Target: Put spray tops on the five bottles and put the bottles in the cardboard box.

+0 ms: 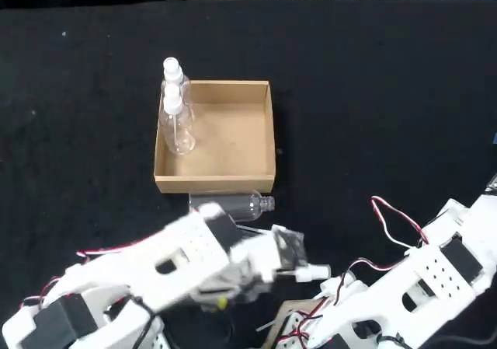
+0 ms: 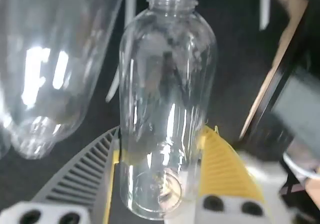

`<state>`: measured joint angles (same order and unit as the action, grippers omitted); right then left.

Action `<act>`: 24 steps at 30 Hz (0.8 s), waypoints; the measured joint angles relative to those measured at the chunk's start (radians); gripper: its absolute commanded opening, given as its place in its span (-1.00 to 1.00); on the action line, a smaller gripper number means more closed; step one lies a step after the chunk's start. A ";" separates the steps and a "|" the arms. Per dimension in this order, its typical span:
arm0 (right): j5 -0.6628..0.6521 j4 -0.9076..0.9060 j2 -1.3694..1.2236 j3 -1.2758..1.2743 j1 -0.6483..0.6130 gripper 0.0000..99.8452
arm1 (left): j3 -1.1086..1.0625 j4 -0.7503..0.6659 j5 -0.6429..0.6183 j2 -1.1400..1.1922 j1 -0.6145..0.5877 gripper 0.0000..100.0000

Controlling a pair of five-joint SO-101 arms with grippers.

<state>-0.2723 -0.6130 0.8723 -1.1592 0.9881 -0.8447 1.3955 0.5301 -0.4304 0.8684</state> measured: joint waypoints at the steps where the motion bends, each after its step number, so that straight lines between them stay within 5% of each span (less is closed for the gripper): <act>1: 0.000 0.000 0.000 0.000 0.000 -0.89 | 0.017 0.034 0.052 0.000 -0.049 -0.80; 8: 0.000 0.000 0.000 0.000 0.000 -0.89 | 0.048 0.155 0.400 0.000 -0.446 -0.79; 12: 0.000 0.000 0.000 0.000 0.000 -0.89 | 0.048 0.170 0.539 0.000 -0.655 -0.59; 24: 0.000 0.000 0.000 0.000 0.000 -0.89 | 0.035 0.121 0.830 0.000 -1.071 -0.49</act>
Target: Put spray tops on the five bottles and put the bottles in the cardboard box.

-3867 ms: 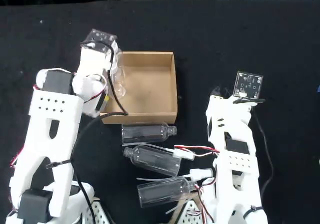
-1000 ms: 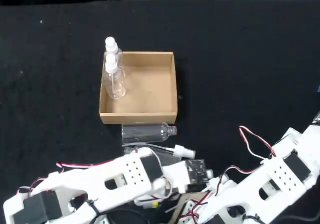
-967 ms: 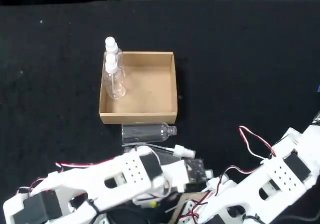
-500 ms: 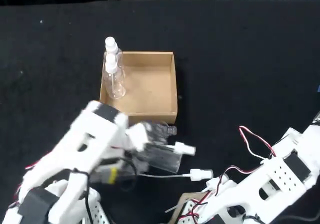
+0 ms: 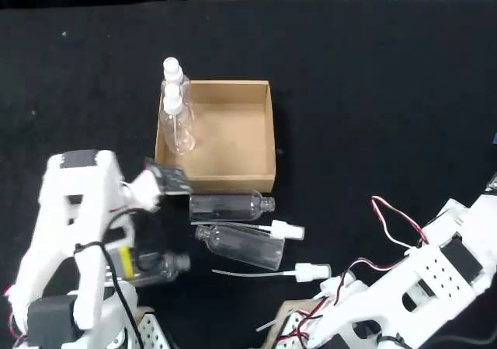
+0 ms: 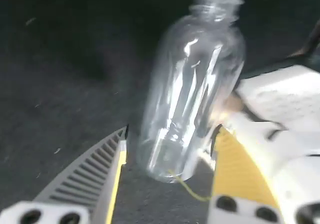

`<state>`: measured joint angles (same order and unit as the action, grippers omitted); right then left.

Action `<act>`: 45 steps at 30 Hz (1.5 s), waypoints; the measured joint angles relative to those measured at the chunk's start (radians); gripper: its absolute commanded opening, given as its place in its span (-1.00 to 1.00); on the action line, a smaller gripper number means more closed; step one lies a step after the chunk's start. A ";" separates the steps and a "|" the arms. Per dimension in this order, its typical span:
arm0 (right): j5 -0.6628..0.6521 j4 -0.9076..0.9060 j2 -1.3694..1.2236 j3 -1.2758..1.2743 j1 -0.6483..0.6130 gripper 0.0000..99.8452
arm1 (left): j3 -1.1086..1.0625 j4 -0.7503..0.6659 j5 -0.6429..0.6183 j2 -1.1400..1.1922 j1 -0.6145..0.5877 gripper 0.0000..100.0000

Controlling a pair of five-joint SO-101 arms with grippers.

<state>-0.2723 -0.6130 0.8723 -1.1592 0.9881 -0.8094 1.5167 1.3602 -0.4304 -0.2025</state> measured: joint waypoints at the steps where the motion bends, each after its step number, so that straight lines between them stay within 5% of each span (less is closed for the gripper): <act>1: 0.000 0.000 0.000 0.000 0.000 -0.89 | 0.000 -0.020 0.020 0.000 -0.041 -0.49; 8: 0.000 0.000 0.000 0.000 0.000 -0.89 | 0.002 -0.040 0.063 0.000 -0.190 -0.49; 18: 0.000 0.000 0.000 0.000 0.000 -0.89 | 0.101 0.180 0.060 0.000 0.084 -0.49; 28: 0.000 0.000 0.000 0.000 0.000 -0.89 | -0.069 -0.071 -0.222 0.000 0.446 -0.49; 45: 0.000 0.000 0.000 0.000 0.000 -0.89 | -0.196 -0.249 -0.232 0.000 0.379 -0.48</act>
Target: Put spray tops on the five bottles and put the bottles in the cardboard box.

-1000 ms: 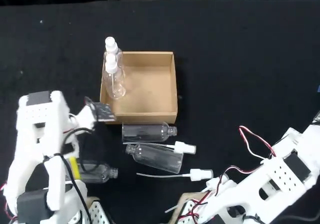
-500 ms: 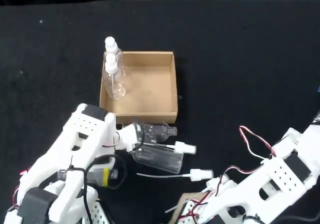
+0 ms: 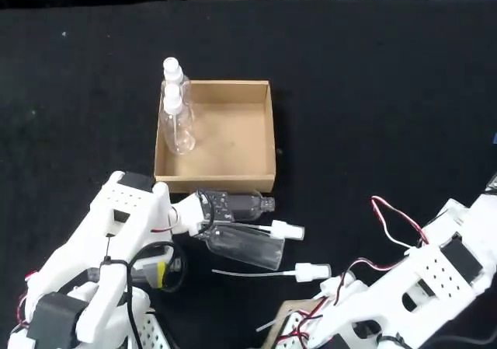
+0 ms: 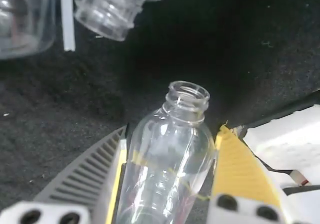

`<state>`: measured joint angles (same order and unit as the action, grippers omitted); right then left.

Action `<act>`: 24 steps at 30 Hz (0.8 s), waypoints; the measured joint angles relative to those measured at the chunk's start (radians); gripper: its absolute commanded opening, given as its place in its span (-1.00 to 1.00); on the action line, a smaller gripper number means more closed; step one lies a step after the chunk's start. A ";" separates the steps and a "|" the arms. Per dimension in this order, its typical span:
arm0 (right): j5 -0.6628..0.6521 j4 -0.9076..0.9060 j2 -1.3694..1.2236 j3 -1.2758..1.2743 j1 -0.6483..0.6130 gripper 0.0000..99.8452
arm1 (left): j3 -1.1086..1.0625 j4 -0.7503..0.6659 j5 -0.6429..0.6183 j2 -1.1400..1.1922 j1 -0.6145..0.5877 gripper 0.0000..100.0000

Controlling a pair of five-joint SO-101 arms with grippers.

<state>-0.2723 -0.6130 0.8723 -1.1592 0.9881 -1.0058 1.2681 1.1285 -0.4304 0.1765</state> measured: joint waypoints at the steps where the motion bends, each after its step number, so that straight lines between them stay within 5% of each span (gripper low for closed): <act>1: 0.000 0.000 0.000 0.000 0.000 -0.89 | 0.000 0.000 0.000 0.000 0.000 -0.48; 15: 0.000 0.000 0.000 0.000 0.000 -0.89 | 0.097 0.120 0.000 0.000 -0.084 -0.43; 24: 0.000 0.000 0.000 0.000 0.000 -0.89 | -0.040 -0.081 0.028 0.000 -0.106 -0.45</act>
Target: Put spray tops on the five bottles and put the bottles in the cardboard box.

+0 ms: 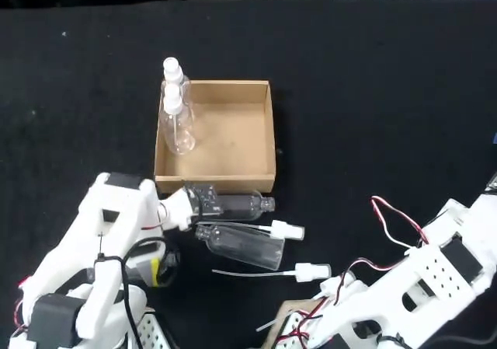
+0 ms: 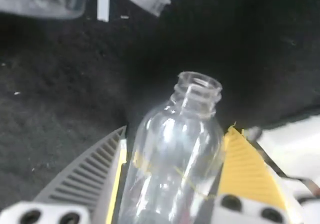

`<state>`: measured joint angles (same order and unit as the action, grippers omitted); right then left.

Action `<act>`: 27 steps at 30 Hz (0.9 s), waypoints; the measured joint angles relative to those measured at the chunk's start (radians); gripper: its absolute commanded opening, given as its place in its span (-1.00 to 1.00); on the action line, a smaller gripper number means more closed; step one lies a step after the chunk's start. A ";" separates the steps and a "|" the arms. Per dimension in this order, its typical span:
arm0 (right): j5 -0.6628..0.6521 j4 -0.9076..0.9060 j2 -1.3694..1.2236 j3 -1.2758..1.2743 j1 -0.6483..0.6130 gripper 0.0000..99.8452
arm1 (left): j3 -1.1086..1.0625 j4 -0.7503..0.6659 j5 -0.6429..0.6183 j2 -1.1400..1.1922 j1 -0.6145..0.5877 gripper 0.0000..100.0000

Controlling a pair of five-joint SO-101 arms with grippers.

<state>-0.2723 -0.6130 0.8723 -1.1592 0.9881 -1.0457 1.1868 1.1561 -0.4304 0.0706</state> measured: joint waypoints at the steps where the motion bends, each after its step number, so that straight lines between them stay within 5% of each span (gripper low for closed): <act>1: 0.000 0.000 0.000 0.000 0.000 -0.89 | -0.017 -0.029 0.000 0.000 -0.009 -0.45; 8: 0.000 0.000 0.000 0.000 0.000 -0.89 | -0.028 -0.074 0.003 0.000 -0.048 -0.47; 21: 0.000 0.000 0.000 0.000 0.000 -0.89 | -0.029 -0.074 0.003 -0.084 -0.049 -0.89; 27: 0.000 0.000 0.000 0.000 0.000 -0.89 | -0.015 0.107 0.003 -0.302 -0.060 -0.88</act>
<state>-0.2723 -0.6130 0.8723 -1.1592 0.9881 -1.0610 1.2942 1.1592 -0.7327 0.0107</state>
